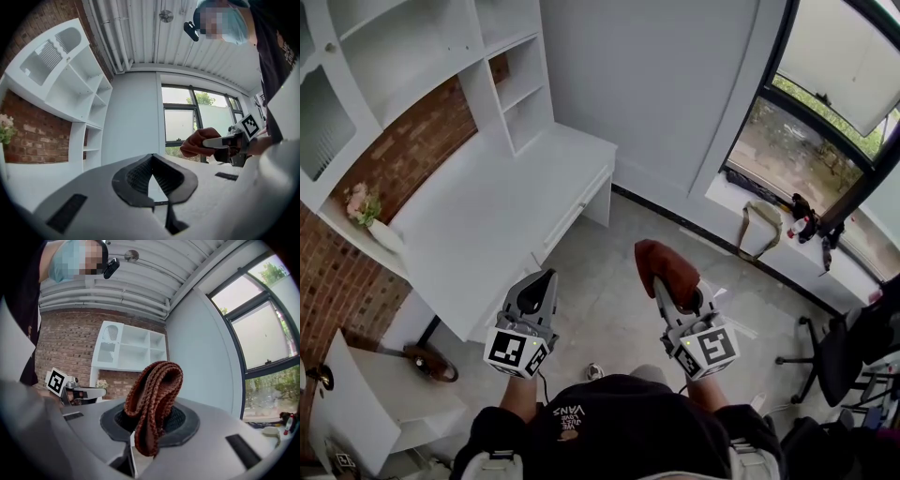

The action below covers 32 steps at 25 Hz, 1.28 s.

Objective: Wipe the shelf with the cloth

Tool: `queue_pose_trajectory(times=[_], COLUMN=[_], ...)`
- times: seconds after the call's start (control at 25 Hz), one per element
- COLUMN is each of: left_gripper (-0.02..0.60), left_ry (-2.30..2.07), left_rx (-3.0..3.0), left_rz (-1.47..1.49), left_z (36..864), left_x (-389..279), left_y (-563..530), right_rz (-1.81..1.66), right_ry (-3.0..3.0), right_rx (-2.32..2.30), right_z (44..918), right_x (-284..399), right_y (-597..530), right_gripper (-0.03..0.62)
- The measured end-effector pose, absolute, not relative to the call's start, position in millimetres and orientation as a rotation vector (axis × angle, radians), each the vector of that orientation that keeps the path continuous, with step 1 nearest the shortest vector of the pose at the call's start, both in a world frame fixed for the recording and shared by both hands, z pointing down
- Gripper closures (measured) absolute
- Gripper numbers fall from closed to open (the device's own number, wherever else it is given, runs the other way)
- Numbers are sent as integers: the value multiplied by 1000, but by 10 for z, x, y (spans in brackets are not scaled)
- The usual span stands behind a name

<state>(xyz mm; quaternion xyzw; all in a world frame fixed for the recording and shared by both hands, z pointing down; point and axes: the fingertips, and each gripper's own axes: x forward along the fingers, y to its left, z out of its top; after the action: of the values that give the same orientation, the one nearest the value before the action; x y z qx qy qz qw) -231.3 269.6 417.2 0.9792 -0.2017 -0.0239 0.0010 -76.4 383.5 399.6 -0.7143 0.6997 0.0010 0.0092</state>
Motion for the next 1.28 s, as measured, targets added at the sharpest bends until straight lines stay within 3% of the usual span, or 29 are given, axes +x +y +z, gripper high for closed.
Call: queue_pose_trajectory(times=[0.64,1.28], left_gripper=[575,575], left_ry=[-761,-1038], left_rx=[3002,2965], left_rz=[-54,-82], left_z=[4356,4150], left_x=[-2111,-883], left_y=[1967,1245], right_rz=[-50,-6], right_ry=[2287,2443], right_rx=[-2153,-1916], right_z=[4143,3993], right_x=[-427,925], right_y=[2948,1890], right_gripper=[502,502])
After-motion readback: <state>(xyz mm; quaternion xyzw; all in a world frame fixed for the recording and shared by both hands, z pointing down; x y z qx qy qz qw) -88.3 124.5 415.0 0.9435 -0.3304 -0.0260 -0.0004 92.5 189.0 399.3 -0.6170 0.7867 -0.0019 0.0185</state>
